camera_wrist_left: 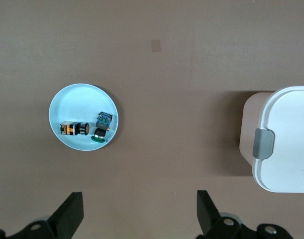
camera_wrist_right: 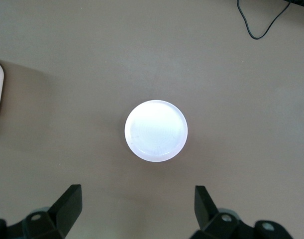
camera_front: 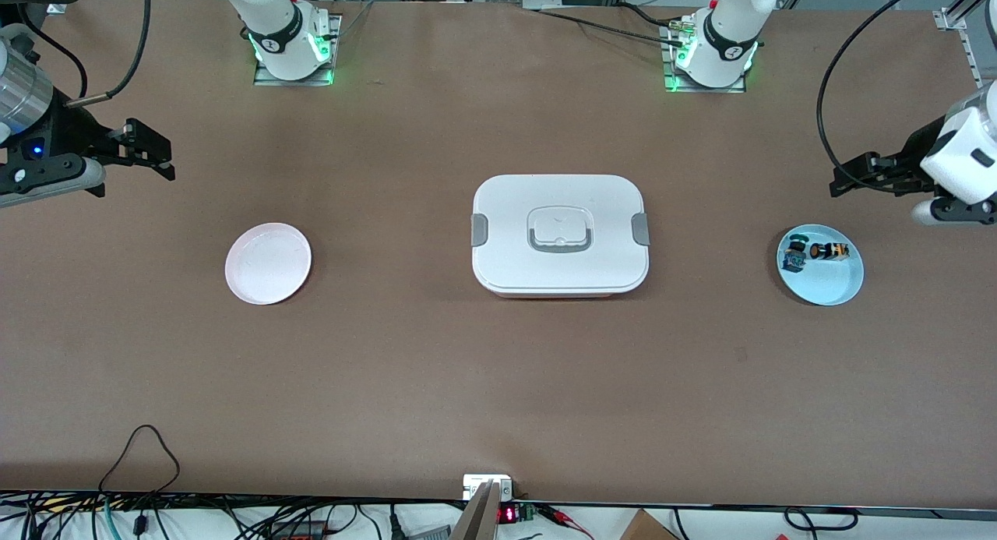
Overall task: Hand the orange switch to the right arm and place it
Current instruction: 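Move the left gripper toward the light-blue plate with switches, then lower the left gripper onto the orange switch on the plate, then close the left gripper on the orange switch, then lift the orange switch with the left gripper off the plate, then carry the switch over the box while the right gripper reaches toward it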
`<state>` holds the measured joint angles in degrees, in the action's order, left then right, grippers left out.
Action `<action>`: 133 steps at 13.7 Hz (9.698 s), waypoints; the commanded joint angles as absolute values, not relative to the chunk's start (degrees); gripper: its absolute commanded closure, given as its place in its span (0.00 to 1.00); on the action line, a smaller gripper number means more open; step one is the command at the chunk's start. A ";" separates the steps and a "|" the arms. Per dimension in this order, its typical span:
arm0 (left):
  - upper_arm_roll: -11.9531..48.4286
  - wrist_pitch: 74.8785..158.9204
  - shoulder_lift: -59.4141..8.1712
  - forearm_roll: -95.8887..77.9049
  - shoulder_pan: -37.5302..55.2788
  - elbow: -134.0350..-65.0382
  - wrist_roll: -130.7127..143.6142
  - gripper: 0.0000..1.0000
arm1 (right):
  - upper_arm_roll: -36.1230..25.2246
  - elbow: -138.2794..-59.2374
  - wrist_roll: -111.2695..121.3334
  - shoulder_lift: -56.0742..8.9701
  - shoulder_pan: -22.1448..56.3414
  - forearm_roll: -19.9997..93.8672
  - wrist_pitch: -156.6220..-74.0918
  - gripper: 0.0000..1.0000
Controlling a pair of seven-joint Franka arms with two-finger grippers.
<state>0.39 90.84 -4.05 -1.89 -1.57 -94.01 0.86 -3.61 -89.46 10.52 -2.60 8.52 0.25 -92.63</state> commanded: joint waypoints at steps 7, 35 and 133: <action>0.44 90.79 -10.72 -0.44 -5.96 -97.37 0.18 0.00 | -3.52 -89.21 10.72 -2.64 8.53 -0.09 -92.81 0.00; 0.26 142.56 -24.08 2.46 -20.74 -121.46 -19.07 0.00 | -3.52 -89.21 10.72 -2.64 8.53 -0.09 -92.81 0.00; 6.42 92.11 -14.50 -82.60 2.98 -110.03 -105.37 1.00 | -3.60 -101.15 8.17 -4.30 11.07 33.61 -94.39 0.00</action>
<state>7.07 93.18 -14.89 -78.96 1.45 -109.02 -102.12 -3.77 -98.24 8.03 -4.58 11.99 26.37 -93.65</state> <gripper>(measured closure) 0.278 0.000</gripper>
